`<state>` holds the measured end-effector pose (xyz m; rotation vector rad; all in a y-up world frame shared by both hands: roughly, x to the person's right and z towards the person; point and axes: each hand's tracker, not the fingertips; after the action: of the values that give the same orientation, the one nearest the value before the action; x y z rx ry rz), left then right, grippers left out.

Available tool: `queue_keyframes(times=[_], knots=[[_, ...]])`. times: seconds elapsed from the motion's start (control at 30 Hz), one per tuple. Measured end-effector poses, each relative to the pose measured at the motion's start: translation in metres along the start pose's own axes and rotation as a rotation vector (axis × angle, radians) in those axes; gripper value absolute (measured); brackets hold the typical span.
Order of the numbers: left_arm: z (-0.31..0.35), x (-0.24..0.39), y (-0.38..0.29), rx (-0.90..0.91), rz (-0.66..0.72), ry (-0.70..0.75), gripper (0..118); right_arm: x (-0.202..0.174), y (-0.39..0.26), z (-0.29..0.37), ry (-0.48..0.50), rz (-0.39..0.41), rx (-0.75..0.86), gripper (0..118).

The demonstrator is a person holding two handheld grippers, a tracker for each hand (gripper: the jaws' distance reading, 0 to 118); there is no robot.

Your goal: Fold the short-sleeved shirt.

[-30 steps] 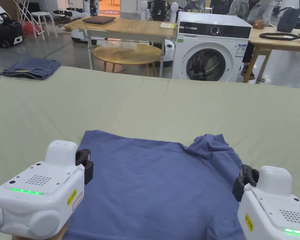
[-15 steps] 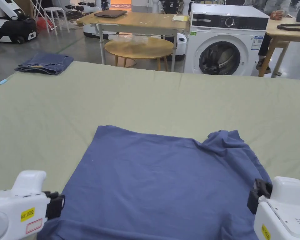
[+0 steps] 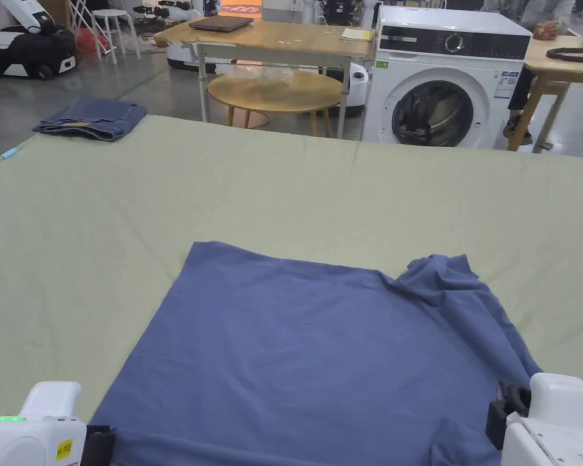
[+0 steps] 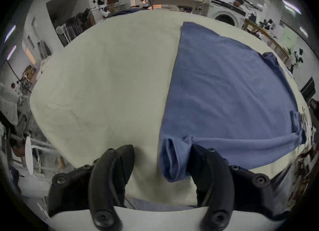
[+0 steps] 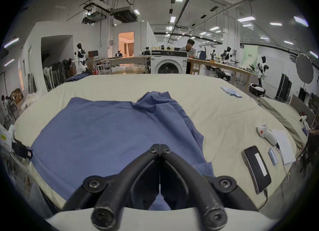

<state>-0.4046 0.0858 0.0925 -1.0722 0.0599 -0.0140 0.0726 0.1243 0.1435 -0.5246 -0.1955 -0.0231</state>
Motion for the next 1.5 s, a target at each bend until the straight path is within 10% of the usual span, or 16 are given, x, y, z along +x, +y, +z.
queue_keyframes(times=[0.17,0.27,0.33,0.6,0.8,1.5], knots=[[0.008,0.004,0.005,0.0,0.01,-0.079,2,0.027,-0.003,0.006,-0.025,-0.001,-0.127,4],[0.008,0.001,0.006,-0.004,-0.001,-0.09,0,0.046,-0.009,0.014,-0.039,0.02,-0.22,51],[0.009,-0.001,0.005,-0.002,-0.009,-0.091,0,0.061,-0.015,0.016,-0.051,0.024,-0.293,62],[0.01,-0.004,0.003,0.009,-0.006,-0.098,0,0.092,-0.061,-0.005,-0.024,-0.019,-0.506,61],[0.01,-0.007,0.0,0.023,-0.007,-0.106,0,0.079,-0.069,-0.005,0.065,-0.022,-0.472,11],[0.019,-0.003,0.134,0.193,-0.001,-0.219,0,0.093,0.064,-0.063,0.083,-0.123,-0.358,8]])
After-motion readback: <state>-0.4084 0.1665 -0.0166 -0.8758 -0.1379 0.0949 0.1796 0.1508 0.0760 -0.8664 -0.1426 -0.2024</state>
